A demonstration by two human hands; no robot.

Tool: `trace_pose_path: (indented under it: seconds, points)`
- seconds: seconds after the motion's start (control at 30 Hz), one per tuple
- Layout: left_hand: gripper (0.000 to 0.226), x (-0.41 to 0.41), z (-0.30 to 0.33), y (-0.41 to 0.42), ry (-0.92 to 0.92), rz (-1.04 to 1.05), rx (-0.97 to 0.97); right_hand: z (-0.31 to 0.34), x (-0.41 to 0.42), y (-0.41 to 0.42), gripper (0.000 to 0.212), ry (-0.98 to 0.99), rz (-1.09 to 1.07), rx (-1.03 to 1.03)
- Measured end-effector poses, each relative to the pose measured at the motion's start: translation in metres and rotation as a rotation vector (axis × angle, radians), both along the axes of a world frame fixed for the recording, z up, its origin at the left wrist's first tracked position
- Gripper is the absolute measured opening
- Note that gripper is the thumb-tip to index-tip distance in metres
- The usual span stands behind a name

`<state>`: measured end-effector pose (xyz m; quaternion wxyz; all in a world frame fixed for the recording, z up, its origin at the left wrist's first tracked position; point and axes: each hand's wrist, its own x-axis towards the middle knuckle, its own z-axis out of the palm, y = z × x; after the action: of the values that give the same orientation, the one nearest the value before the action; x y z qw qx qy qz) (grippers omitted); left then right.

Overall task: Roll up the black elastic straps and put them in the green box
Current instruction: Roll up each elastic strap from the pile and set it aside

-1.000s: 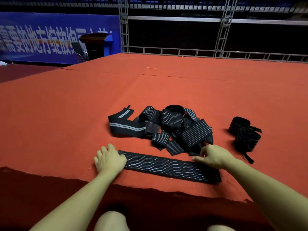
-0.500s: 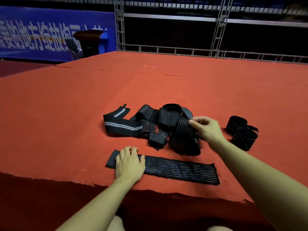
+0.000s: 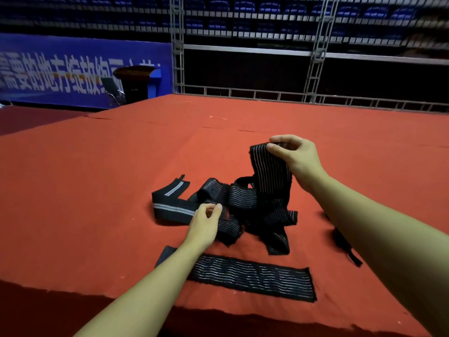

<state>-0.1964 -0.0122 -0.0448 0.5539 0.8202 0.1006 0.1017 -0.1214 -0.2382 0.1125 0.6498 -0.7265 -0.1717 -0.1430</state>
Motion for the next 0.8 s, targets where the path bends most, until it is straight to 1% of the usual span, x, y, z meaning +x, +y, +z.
trace_pose_path:
  seconds: [0.1, 0.13, 0.17, 0.23, 0.33, 0.4, 0.47, 0.57, 0.63, 0.7, 0.73, 0.8]
  points:
    - [0.046, 0.012, 0.036, -0.011, -0.056, -0.049, -0.073, 0.028, -0.004, 0.003, 0.012, -0.050, 0.029, 0.029]
    - [0.051, 0.016, 0.045, -0.014, -0.062, -0.073, -0.136, 0.038, -0.006, 0.004, 0.011, -0.064, 0.052, 0.043]
    - [0.054, 0.019, 0.054, -0.019, -0.056, -0.098, -0.239, 0.048, -0.008, 0.006, 0.009, -0.070, 0.083, 0.056]
    - [0.054, 0.022, 0.070, -0.030, -0.015, -0.124, -0.501, 0.063, -0.012, 0.008, 0.010, -0.054, 0.175, 0.081]
    - [0.065, 0.015, 0.083, -0.039, 0.084, -0.181, -0.913, 0.068, -0.022, 0.013, 0.017, 0.058, 0.345, 0.132]
    - [0.072, 0.012, 0.081, -0.040, 0.133, -0.223, -1.163, 0.063, -0.027, 0.013, 0.017, 0.129, 0.447, 0.118]
    - [0.066, 0.008, 0.080, -0.039, 0.114, -0.166, -1.366, 0.053, -0.031, 0.011, 0.016, 0.214, 0.535, 0.054]
    - [0.044, 0.004, 0.074, -0.032, -0.017, 0.012, -1.459, 0.030, -0.033, 0.003, 0.016, 0.324, 0.571, -0.113]
    - [0.027, -0.005, 0.073, -0.022, -0.083, 0.035, -1.462, 0.012, -0.034, -0.005, 0.019, 0.378, 0.529, -0.272]
    - [0.015, -0.011, 0.068, -0.010, -0.107, 0.030, -1.489, -0.008, -0.032, -0.015, 0.022, 0.424, 0.505, -0.376]
    - [0.013, -0.013, 0.063, -0.003, -0.106, 0.014, -1.499, -0.016, -0.031, -0.019, 0.023, 0.441, 0.500, -0.413]
    - [0.021, -0.015, 0.050, 0.008, -0.127, -0.054, -1.489, -0.029, -0.031, -0.027, 0.024, 0.453, 0.489, -0.450]
